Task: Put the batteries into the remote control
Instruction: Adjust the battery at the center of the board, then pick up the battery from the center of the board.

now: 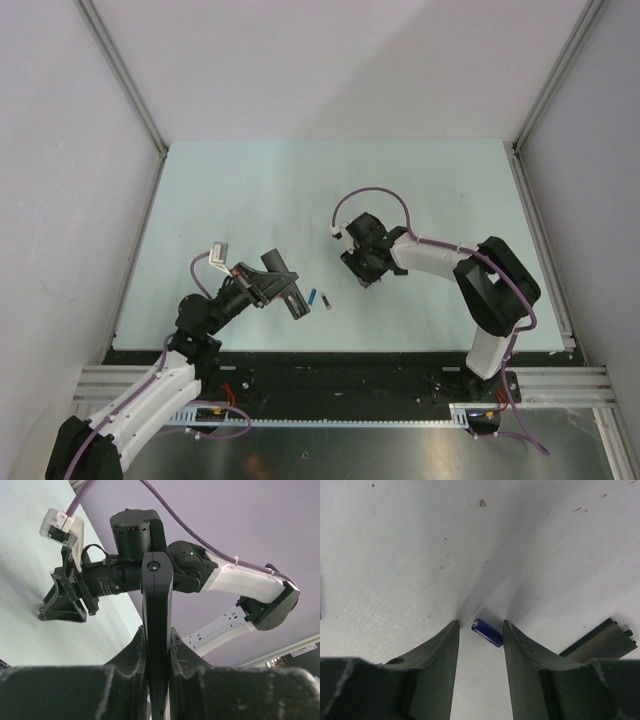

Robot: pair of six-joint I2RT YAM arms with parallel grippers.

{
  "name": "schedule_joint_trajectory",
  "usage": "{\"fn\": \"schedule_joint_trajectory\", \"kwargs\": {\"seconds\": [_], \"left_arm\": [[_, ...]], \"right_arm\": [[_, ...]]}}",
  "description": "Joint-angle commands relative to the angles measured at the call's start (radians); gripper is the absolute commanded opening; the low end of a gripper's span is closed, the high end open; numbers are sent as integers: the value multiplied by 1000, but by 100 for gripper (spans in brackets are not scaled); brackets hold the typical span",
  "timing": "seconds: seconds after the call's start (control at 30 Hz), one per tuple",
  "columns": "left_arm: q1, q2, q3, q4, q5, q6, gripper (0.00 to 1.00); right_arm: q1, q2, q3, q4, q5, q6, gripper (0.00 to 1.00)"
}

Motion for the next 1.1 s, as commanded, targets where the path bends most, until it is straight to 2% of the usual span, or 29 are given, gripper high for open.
{"fn": "schedule_joint_trajectory", "kwargs": {"seconds": [0.0,0.43,0.7,0.77,0.93,1.07], "left_arm": [[8,3,-89,38,12,14,0],[8,15,-87,38,9,14,0],[6,18,-85,38,3,14,0],[6,18,-84,38,3,14,0],[8,23,-82,38,4,15,0],[6,23,-84,38,6,15,0]], "right_arm": [[-2,-52,-9,-26,-2,-1,44],[-29,-41,-35,-3,-1,17,34],[-30,-24,-35,27,-48,115,22],[-29,-18,-35,32,-48,132,24],[-9,10,-24,23,-22,137,37],[-9,22,-18,21,-13,134,39]]}}
